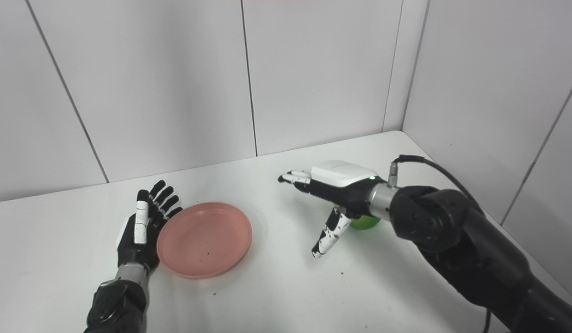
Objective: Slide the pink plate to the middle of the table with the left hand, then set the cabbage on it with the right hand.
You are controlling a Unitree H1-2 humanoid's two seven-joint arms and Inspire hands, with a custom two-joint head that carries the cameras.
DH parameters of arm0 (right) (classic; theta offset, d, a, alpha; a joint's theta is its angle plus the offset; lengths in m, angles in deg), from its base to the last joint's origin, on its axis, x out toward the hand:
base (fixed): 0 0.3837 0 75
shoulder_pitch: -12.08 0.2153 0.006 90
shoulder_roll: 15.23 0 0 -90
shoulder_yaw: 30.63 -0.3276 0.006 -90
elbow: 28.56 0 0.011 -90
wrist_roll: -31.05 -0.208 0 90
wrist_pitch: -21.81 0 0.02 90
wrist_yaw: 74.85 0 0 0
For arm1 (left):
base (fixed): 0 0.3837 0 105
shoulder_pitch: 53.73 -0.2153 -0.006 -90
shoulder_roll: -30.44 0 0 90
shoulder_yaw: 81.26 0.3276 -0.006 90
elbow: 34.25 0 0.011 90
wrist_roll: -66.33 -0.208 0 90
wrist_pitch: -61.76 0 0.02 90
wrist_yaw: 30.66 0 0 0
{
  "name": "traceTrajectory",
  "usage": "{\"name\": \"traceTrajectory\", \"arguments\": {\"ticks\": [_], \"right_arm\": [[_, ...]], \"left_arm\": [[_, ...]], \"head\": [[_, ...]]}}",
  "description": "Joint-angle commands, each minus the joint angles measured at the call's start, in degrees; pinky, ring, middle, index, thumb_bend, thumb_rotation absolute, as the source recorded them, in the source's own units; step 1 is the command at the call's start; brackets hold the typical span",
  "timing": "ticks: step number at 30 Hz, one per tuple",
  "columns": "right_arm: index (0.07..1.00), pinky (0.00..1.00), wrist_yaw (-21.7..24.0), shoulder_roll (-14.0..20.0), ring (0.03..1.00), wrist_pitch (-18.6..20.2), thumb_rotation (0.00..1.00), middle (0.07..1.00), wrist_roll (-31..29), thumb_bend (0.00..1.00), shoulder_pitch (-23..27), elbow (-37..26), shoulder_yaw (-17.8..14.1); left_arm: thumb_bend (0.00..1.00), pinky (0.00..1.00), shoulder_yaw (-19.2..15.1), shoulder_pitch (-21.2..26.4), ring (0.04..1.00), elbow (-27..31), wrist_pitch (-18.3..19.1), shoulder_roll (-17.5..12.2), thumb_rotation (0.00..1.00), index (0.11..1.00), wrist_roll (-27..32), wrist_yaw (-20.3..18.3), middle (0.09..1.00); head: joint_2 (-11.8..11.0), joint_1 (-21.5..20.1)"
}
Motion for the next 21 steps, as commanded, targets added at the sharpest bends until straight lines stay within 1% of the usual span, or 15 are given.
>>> {"name": "traceTrajectory", "arguments": {"ticks": [1, 4, 5, 6, 8, 10, 11, 12, 14, 15, 17, 18, 21], "right_arm": [[0.956, 0.87, -0.11, 2.32, 0.982, -2.55, 0.21, 0.995, 2.89, 1.00, 3.35, 0.07, -0.05], [0.943, 0.88, 2.64, 3.09, 0.980, -2.85, 0.22, 0.990, 3.45, 1.00, 5.06, 1.82, 1.21], [0.933, 0.84, 3.53, 3.30, 0.969, -2.88, 0.21, 0.986, 3.56, 1.00, 5.66, 2.39, 1.53], [0.929, 0.83, 4.19, 3.48, 0.965, -2.94, 0.21, 0.985, 3.73, 1.00, 6.30, 3.00, 1.79], [0.921, 0.83, 5.00, 3.80, 0.954, -3.26, 0.15, 0.979, 4.90, 1.00, 7.34, 3.89, 2.45], [0.924, 0.85, 5.51, 4.09, 0.966, -3.68, 0.11, 0.980, 6.69, 1.00, 8.14, 4.47, 3.08], [0.926, 0.85, 5.67, 4.11, 0.969, -3.87, 0.11, 0.981, 7.29, 1.00, 8.31, 4.57, 3.19], [0.926, 0.85, 5.97, 4.42, 0.970, -4.54, 0.11, 0.981, 9.19, 1.00, 8.92, 4.81, 3.72], [0.931, 0.85, 6.64, 4.73, 0.959, -5.47, 0.07, 0.973, 12.08, 1.00, 9.94, 5.25, 4.24], [0.933, 0.86, 6.96, 4.76, 0.959, -5.71, 0.04, 0.974, 13.07, 1.00, 10.33, 5.42, 4.32], [0.936, 0.86, 7.12, 4.87, 0.962, -6.51, 0.02, 0.976, 13.59, 1.00, 11.17, 6.72, 3.91], [0.939, 0.86, 7.40, 4.91, 0.965, -6.74, 0.02, 0.979, 13.44, 1.00, 11.64, 7.48, 3.64], [0.940, 0.82, 8.03, 4.93, 0.944, -7.01, 0.00, 0.979, 13.22, 1.00, 12.74, 9.38, 3.17]], "left_arm": [[0.91, 0.81, -0.17, -0.76, 0.874, -1.70, -0.02, 0.21, 0.87, 0.878, 0.35, -0.20, 0.898], [0.91, 0.81, -0.04, -0.61, 0.875, -2.19, -0.09, 0.03, 0.88, 0.879, 0.05, -0.09, 0.901], [0.92, 0.82, -0.11, -0.49, 0.880, -2.32, -0.08, -0.03, 0.86, 0.875, 0.11, -0.10, 0.899], [0.92, 0.82, -0.17, -0.39, 0.881, -2.23, -0.04, -0.09, 0.86, 0.874, 0.21, -0.18, 0.898], [0.92, 0.83, -0.18, -0.42, 0.885, -1.73, 0.13, -0.14, 0.86, 0.874, 0.22, -0.19, 0.900], [0.92, 0.82, -0.21, -0.68, 0.878, -1.76, -0.02, -0.12, 0.86, 0.872, 0.25, -0.28, 0.899], [0.92, 0.82, -0.22, -0.77, 0.876, -1.86, -0.13, -0.12, 0.86, 0.872, 0.25, -0.36, 0.899], [0.92, 0.82, -0.25, -0.97, 0.875, -1.97, 0.06, -0.04, 0.86, 0.872, 0.35, -0.44, 0.898], [0.92, 0.81, -0.21, -1.22, 0.869, -2.11, 0.25, 0.03, 0.85, 0.859, 0.33, -0.49, 0.896], [0.93, 0.82, -0.17, -1.28, 0.869, -2.18, 0.23, 0.04, 0.84, 0.856, 0.26, -0.49, 0.896], [0.93, 0.83, -0.13, -1.18, 0.875, -2.40, -0.06, -0.01, 0.84, 0.860, 0.21, -0.62, 0.902], [0.93, 0.83, -0.19, -1.10, 0.878, -2.36, 0.06, 0.03, 0.84, 0.861, 0.29, -0.56, 0.902], [0.93, 0.83, -0.51, -0.93, 0.877, -2.12, 0.40, 0.17, 0.84, 0.857, 0.71, -0.52, 0.896]], "head": [[-0.15, 0.47], [0.19, 1.03], [0.19, 1.03], [0.48, 1.13], [0.48, 1.13], [0.35, 1.44], [0.35, 1.44], [0.31, 1.33], [0.37, 1.18], [0.37, 1.18], [0.45, 1.29], [0.40, 1.41], [0.29, 1.44]]}}
